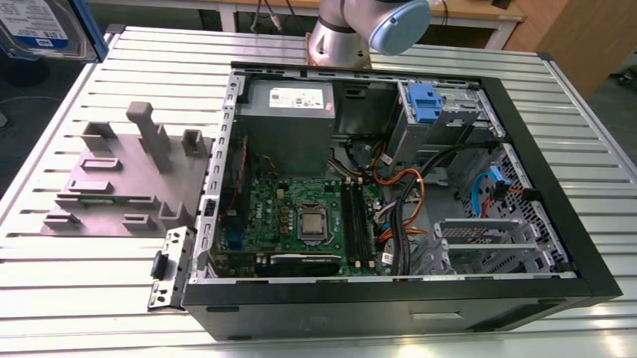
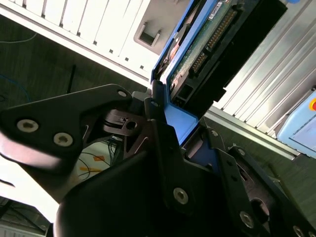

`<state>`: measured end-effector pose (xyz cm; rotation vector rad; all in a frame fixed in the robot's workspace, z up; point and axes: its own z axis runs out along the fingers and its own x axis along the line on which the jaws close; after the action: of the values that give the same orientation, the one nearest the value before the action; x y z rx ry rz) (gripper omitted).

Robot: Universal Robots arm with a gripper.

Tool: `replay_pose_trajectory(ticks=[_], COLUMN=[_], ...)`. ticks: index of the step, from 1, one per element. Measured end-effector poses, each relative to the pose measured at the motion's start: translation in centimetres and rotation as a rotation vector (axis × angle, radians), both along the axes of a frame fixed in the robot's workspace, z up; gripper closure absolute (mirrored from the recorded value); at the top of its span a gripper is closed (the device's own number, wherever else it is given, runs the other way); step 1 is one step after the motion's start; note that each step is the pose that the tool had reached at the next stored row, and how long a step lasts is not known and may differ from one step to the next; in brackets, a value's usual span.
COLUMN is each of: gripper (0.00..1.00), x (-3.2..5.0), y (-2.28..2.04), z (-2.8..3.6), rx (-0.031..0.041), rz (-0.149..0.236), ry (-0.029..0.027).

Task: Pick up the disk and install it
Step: 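Pick up the disk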

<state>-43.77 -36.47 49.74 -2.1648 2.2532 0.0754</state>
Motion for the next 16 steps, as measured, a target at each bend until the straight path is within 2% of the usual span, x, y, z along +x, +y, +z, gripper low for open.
replay_pose_trajectory(ticks=[7,16], gripper=[0.63,0.63], x=[0.00,0.32], y=[-0.63,-0.68], z=[0.00,0.00], rx=[0.0001,0.0000], rz=[0.000,0.000], ry=[-0.0001,-0.0001])
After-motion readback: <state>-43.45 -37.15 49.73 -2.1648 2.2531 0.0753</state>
